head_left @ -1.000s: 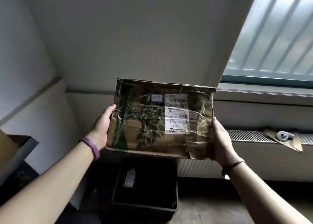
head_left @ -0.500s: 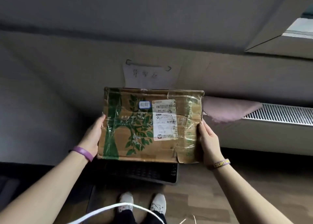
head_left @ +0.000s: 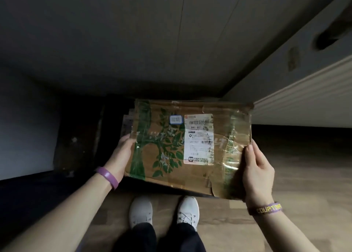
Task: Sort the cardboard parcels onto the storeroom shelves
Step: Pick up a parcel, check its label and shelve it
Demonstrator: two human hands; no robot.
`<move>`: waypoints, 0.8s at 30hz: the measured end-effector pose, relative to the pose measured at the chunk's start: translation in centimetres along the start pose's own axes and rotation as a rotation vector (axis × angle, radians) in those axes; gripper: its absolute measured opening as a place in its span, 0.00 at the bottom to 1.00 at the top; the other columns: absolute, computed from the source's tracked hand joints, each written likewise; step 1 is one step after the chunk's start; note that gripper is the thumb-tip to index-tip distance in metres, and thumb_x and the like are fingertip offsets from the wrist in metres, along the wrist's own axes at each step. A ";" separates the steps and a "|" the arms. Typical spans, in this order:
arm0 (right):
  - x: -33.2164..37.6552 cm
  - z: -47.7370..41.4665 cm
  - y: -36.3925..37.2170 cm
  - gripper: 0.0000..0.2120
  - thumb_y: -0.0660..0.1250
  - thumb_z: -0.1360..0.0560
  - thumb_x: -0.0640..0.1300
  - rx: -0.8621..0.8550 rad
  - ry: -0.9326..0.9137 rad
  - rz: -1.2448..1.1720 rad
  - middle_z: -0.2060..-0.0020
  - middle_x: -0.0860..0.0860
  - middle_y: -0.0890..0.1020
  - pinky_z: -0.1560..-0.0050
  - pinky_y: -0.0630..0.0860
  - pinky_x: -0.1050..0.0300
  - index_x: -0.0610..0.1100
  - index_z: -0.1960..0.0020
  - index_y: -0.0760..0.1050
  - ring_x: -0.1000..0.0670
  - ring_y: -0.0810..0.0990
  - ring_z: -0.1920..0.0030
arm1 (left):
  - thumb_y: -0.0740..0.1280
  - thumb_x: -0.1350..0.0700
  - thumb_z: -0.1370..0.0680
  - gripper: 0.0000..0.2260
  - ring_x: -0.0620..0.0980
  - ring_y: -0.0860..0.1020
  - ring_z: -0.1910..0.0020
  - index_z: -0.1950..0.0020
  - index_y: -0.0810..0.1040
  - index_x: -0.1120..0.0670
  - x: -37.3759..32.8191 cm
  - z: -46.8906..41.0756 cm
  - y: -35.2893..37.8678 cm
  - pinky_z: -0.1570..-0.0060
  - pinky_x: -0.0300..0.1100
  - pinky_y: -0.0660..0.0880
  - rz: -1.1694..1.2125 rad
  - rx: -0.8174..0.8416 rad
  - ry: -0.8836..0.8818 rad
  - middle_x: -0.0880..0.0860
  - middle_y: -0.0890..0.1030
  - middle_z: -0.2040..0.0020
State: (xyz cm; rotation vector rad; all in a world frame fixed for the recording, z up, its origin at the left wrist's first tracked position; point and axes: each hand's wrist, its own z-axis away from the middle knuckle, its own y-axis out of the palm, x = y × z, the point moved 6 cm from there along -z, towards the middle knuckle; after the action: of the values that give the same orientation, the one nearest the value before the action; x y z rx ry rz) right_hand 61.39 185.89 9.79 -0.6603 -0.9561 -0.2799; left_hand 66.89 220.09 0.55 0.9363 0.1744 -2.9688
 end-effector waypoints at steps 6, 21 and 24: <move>-8.1 -3.6 2.8 0.14 0.63 0.20 0.48 -0.118 0.009 0.022 0.43 0.62 0.82 0.42 0.71 0.66 0.50 0.36 0.78 0.72 0.76 0.45 | 0.56 0.52 0.18 0.10 0.45 0.77 0.47 0.45 0.76 0.42 5.5 -9.5 3.6 0.51 0.42 0.74 -0.095 0.099 -0.060 0.46 0.79 0.47; -14.5 -9.5 14.3 0.37 0.63 0.21 0.50 0.097 0.019 0.683 0.30 0.33 0.63 0.32 0.55 0.48 0.32 0.23 0.49 0.33 0.63 0.33 | 0.66 0.49 0.26 0.11 0.50 0.76 0.42 0.43 0.77 0.43 7.5 -16.3 1.3 0.43 0.46 0.73 -0.229 -0.010 0.024 0.50 0.78 0.40; -17.5 -10.3 15.5 0.45 0.63 0.23 0.58 0.215 0.055 0.784 0.27 0.33 0.58 0.31 0.58 0.45 0.37 0.21 0.41 0.32 0.60 0.30 | 0.67 0.46 0.29 0.25 0.57 0.68 0.33 0.33 0.71 0.48 8.1 -17.2 1.9 0.32 0.53 0.66 -0.383 -0.079 0.026 0.55 0.69 0.33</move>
State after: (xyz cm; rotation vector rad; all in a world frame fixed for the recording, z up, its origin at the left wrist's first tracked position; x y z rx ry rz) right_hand 66.10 190.21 -14.95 -0.7725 -0.6022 0.4896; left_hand 70.15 220.22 -18.25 1.0358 0.5231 -3.2592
